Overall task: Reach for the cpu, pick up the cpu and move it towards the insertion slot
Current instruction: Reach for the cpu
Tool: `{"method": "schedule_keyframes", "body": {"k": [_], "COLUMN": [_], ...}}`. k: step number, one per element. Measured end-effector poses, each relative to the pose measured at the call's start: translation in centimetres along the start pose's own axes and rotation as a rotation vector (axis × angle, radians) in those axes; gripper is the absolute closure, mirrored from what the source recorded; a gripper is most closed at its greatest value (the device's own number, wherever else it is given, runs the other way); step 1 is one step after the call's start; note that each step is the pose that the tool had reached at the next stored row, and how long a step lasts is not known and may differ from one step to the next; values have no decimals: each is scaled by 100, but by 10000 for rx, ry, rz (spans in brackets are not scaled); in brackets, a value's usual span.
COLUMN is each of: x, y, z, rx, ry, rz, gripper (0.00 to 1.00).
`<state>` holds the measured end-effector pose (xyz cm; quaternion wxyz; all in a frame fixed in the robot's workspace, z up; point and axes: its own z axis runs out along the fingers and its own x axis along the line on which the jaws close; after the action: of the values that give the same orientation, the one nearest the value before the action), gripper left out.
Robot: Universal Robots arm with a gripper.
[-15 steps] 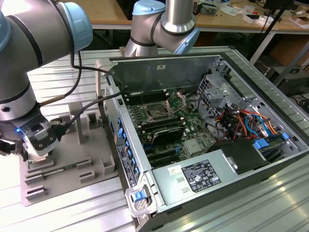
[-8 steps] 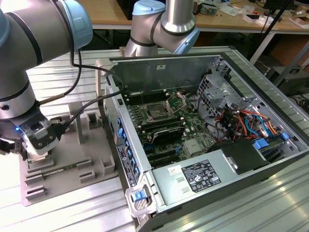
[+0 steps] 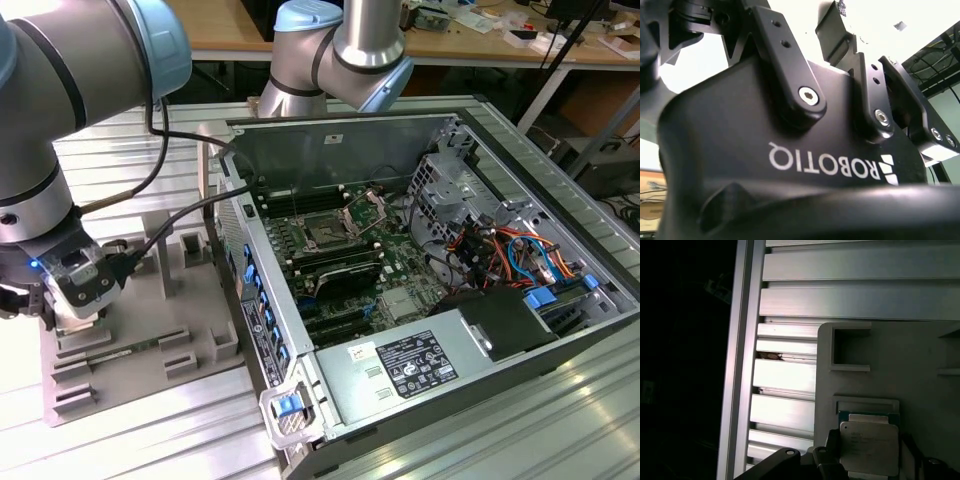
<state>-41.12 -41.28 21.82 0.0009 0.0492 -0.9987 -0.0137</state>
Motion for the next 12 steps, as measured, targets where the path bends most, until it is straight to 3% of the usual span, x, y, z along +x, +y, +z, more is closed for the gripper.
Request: {"method": "schedule_keyframes", "body": {"k": [12], "x": [0], "y": [1], "z": [-47], "rx": [-1], "ry": [-1], "rz": [0], "gripper": [45]}}
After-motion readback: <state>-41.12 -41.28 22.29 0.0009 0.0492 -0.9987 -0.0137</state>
